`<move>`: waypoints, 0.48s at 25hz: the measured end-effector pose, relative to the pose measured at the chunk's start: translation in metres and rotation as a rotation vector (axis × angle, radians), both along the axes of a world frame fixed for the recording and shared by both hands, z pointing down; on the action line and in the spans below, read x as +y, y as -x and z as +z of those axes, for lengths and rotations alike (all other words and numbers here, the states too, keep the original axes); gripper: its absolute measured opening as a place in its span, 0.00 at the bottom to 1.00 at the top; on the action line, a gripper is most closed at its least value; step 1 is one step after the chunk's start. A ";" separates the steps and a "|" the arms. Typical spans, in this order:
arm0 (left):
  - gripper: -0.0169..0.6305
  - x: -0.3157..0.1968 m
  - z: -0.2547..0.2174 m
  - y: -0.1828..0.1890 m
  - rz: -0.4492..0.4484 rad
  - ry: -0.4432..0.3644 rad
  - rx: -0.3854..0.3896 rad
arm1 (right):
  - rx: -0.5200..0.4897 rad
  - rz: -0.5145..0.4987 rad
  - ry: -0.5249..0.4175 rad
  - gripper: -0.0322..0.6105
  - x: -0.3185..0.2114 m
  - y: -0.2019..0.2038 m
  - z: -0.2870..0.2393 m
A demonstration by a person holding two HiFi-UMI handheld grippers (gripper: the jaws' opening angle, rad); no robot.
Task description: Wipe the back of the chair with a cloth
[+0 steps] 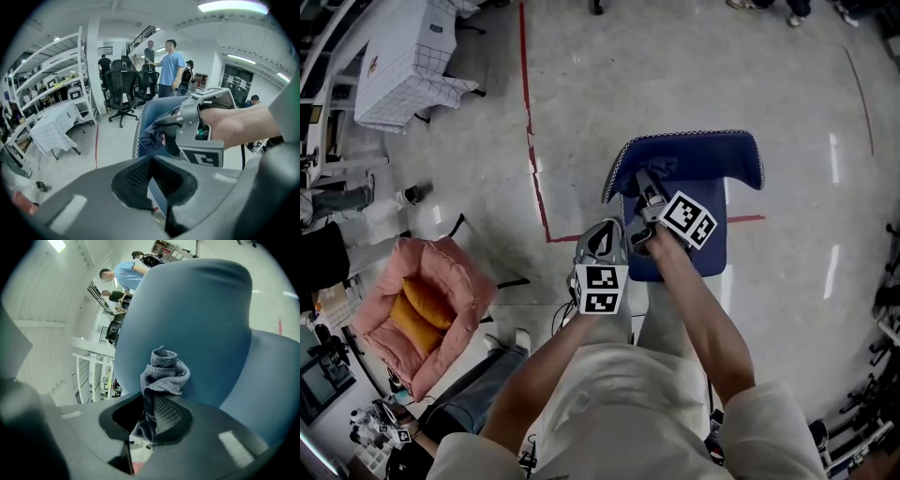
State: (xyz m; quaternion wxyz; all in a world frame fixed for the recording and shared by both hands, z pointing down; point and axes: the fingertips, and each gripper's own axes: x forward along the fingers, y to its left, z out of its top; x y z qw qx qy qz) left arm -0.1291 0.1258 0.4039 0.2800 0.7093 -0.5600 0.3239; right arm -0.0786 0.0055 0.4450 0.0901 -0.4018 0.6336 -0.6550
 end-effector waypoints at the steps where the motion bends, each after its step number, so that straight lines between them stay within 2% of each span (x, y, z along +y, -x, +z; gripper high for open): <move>1: 0.03 0.000 -0.002 0.000 0.001 -0.004 0.000 | -0.006 0.003 -0.005 0.18 -0.001 -0.001 -0.005; 8: 0.03 -0.002 -0.001 0.000 -0.004 0.000 0.009 | -0.062 0.008 -0.088 0.18 -0.010 -0.001 -0.042; 12: 0.03 -0.008 -0.004 -0.006 0.000 -0.009 0.030 | -0.127 0.004 -0.142 0.18 -0.013 -0.001 -0.063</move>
